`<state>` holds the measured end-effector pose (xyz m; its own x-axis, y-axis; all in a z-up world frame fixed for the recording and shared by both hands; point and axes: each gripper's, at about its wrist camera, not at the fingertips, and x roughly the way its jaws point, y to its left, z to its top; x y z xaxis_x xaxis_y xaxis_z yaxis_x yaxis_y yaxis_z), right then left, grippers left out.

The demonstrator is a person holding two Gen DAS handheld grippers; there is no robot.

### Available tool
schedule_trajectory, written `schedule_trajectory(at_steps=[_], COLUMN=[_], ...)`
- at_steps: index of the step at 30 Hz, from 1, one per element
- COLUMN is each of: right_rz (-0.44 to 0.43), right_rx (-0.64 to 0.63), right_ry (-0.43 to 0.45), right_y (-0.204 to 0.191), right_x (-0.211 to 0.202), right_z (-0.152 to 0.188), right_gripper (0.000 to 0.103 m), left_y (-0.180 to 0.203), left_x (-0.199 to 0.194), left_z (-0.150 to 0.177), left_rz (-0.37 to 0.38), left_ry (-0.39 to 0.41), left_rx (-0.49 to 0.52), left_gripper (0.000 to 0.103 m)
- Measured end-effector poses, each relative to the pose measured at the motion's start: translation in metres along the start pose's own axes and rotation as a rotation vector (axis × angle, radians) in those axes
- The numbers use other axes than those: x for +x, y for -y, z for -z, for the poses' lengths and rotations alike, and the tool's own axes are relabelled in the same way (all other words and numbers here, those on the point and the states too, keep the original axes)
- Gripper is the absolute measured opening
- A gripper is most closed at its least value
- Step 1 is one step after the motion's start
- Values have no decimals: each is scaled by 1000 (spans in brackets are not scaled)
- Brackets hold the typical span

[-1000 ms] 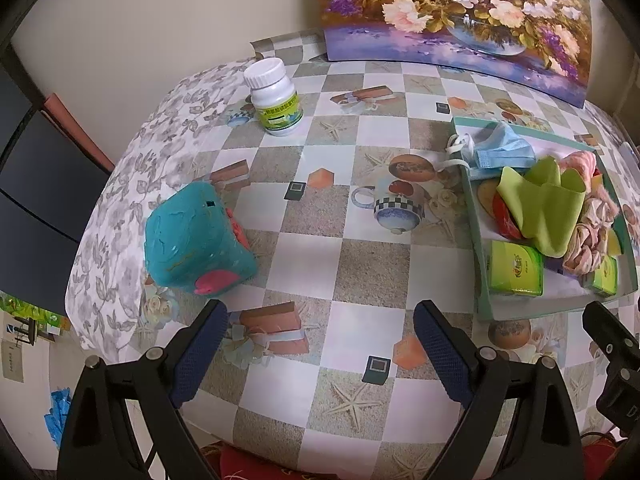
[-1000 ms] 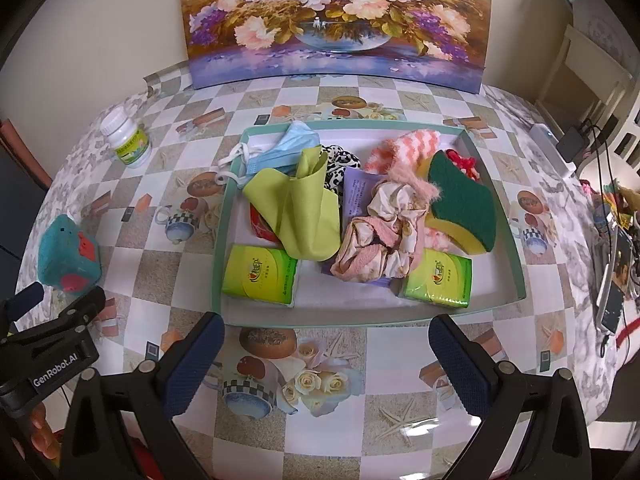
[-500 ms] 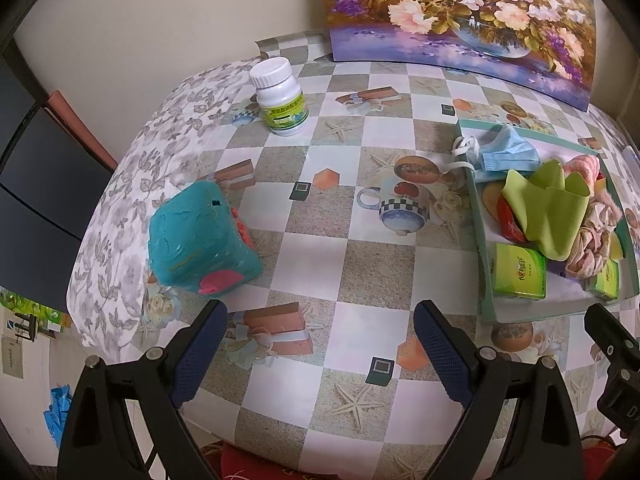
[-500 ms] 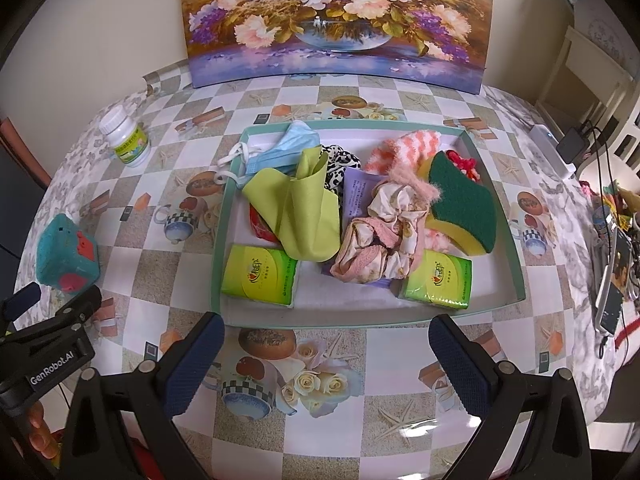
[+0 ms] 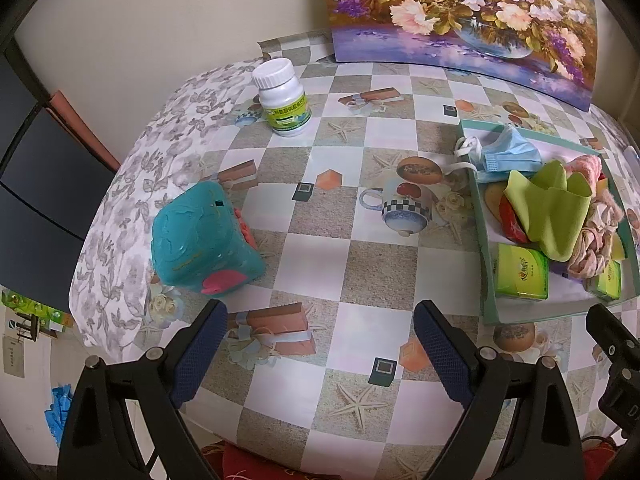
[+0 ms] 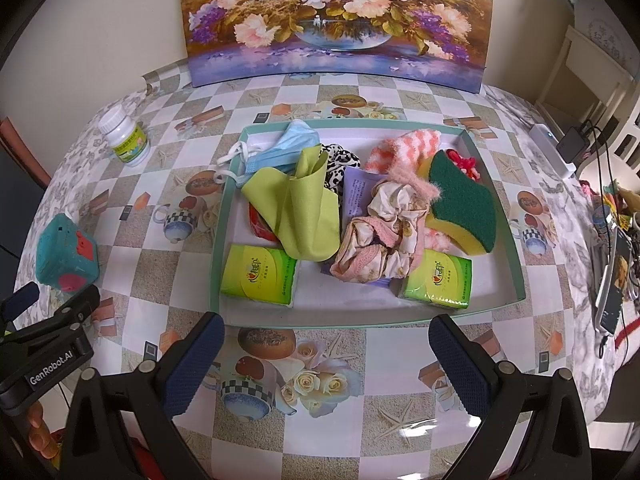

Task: Organize soft objects

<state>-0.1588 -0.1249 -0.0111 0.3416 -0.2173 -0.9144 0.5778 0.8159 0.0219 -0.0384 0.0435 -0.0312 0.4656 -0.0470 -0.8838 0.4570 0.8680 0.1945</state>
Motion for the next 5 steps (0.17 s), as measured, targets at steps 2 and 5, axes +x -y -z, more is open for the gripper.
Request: schedule_trajectory(at_steps=[2, 5], right_rz=[0, 0], right_rx=[-1, -1], right_ry=[-1, 0], right_y=[0, 0], right_x=[0, 0], right_z=[0, 0], right_gripper=[103, 103], left_y=[0, 0], left_x=[0, 1], left_z=[0, 0], left_rz=[0, 4], left_ry=[-1, -5], left_rx=[1, -1], left_gripper=[94, 94])
